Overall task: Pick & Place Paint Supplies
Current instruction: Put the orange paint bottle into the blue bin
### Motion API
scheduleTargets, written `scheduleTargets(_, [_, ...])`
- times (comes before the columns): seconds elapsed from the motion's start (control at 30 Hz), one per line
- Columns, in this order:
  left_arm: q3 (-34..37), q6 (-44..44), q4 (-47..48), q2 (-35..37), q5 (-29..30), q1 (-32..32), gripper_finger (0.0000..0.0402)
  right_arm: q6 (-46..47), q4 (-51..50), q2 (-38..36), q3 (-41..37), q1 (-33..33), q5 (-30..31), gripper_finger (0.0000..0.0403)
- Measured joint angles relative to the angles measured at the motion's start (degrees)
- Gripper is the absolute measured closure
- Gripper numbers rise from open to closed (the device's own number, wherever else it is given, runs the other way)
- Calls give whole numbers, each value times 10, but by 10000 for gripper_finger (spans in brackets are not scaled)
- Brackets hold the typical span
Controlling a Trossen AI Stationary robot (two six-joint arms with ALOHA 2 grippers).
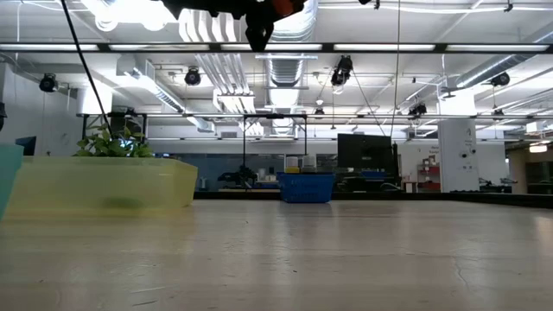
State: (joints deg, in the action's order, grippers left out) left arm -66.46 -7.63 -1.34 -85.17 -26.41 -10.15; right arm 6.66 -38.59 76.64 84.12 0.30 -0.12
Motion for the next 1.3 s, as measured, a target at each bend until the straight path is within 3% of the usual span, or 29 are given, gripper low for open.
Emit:
scheduleTargets(0.17, [0,-12,3,3,7,0,232,0,1,0,0,0,1,290])
scheduleTargets(0.43, [-3,23,143,55,-5,-33,136,4,-1,-15,0,0,9,290])
scheduleTargets(0.67, [-3,53,244,124,50,-54,125,25,-27,-22,0,-43,14,290])
scheduleTargets(0.8, [-3,49,259,155,105,-54,125,47,-42,0,11,-99,-21,290])
scheduleTargets(1.07, [-3,30,274,181,166,-54,124,63,-212,169,201,-206,-72,290])
scheduleTargets(1.3, [-3,27,287,181,168,-54,124,43,-365,353,403,-231,-74,290])
